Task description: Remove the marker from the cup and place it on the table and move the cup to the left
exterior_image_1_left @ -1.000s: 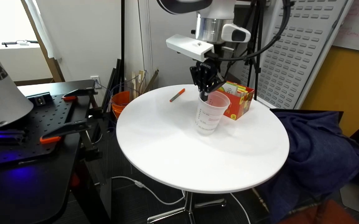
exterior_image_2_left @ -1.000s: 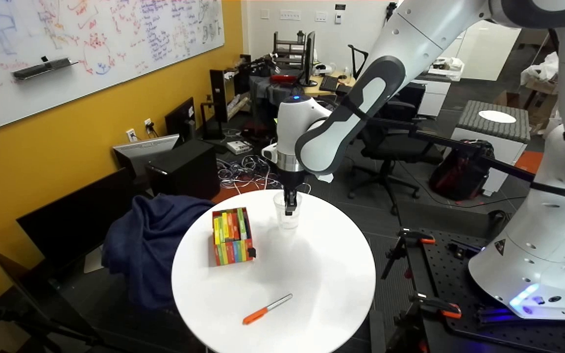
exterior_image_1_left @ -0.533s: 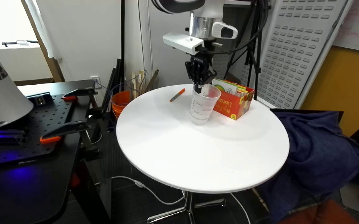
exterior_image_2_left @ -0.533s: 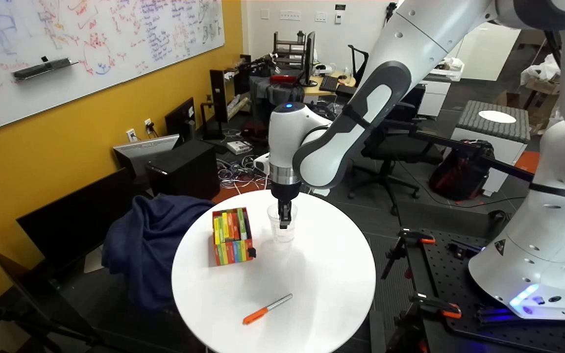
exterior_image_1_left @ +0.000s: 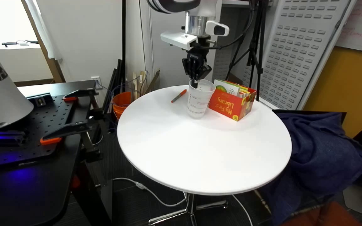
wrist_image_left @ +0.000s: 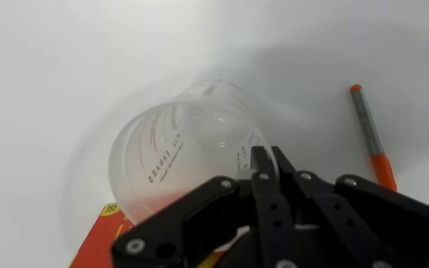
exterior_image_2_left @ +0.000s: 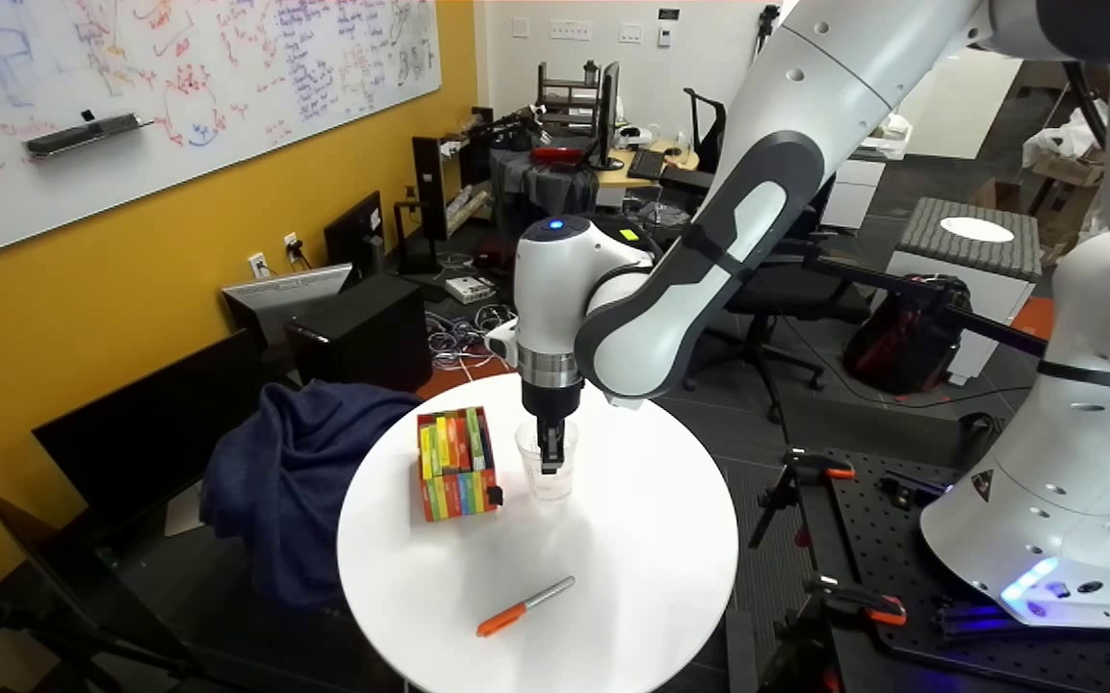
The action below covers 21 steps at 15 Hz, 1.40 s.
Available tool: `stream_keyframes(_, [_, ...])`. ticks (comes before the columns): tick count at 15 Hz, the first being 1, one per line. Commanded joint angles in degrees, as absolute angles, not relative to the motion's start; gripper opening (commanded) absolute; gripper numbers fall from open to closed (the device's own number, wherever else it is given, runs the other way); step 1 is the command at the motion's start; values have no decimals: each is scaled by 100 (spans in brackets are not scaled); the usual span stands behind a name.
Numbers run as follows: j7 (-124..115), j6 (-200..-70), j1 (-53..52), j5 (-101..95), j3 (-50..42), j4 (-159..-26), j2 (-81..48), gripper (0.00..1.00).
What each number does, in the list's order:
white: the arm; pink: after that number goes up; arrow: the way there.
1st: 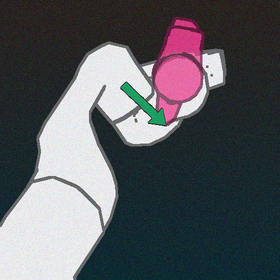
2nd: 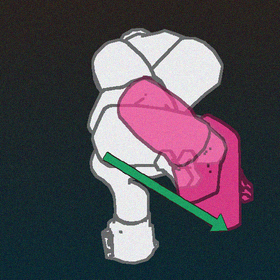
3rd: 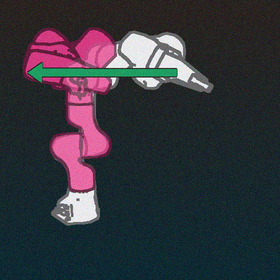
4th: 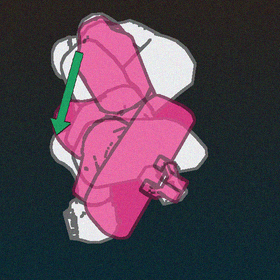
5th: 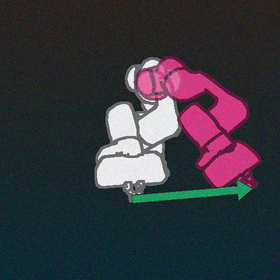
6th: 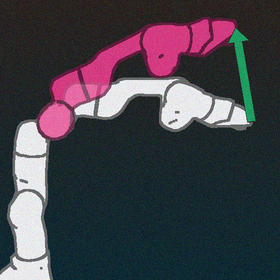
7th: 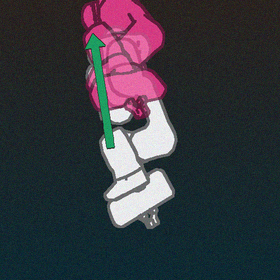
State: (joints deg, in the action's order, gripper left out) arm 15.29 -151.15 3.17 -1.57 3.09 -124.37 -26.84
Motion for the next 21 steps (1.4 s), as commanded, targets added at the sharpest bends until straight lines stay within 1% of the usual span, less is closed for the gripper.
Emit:
stream_keyframes(1, [1217,-14988,113,-345,202,-12358,-2674,1])
stream_keyframes(4, [1127,-14975,34,-413,186,-12353,-2668,1])
stream_keyframes(5, [1085,-14965,-9,-457,159,-12349,-2670,30])
stream_keyframes(6, [1068,-14962,-27,-481,154,-12346,-2671,33])
stream_keyframes(7, [1014,-14951,-46,-527,146,-12340,-2668,38])
stream_keyframes(8, [982,-14935,-64,-562,134,-12332,-2667,47])
stream_keyframes(12, [871,-14884,-143,-655,77,-12316,-2645,75])
stream_keyframes(13, [866,-14822,-152,-657,71,-12309,-2632,84])
stream_keyframes(15, [758,-14755,-199,-708,26,-12337,-2576,98])
stream_keyframes(16, [722,-14753,-220,-738,10,-12363,-2540,100])
stream_keyframes(21, [627,-14749,-254,-799,34,-12494,-2368,100])
